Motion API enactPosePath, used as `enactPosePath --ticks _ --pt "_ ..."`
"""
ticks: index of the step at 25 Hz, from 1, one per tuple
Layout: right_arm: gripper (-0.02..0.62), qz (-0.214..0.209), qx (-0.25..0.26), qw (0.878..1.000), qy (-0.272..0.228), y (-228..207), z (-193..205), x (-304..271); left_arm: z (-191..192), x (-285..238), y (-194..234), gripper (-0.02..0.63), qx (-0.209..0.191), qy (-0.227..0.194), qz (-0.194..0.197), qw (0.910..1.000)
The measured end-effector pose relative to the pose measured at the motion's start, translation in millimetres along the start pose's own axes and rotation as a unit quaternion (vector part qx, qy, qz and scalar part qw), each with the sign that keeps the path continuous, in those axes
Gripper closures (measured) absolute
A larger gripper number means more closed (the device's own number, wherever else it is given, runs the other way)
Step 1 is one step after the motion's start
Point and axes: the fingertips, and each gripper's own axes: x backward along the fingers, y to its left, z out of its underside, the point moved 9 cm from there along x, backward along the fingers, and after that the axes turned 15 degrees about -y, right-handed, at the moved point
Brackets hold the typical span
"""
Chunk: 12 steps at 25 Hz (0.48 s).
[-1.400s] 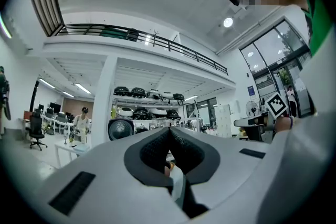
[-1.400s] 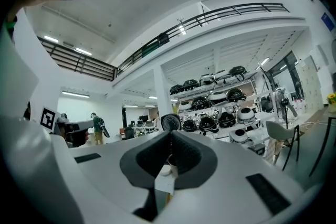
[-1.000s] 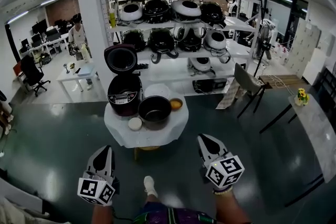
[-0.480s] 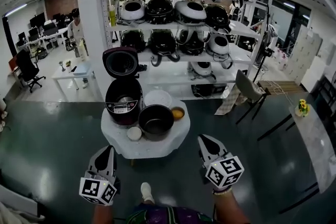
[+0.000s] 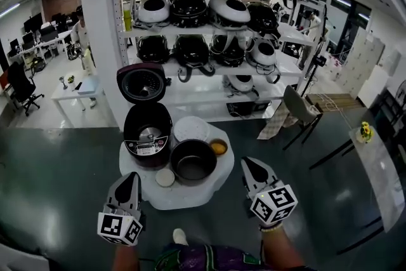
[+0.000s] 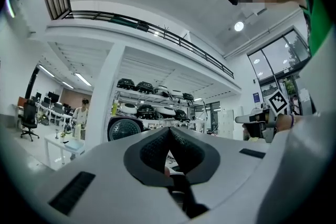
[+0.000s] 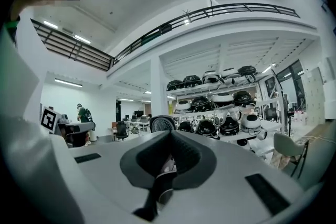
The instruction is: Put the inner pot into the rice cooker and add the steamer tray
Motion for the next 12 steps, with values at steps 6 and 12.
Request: enactPosePath --ticks 6,12 --pt "0.567 0.022 -0.012 1.0 -0.012 -0.7 13.6 -57.7 15.0 -47.0 48.9 0.584 0.005 0.009 0.018 0.9998" --pt "0.381 0.014 -0.008 1.0 -0.001 4.8 34.0 -106.7 37.0 -79.6 88.7 0.584 0.028 0.016 0.035 0.9988"
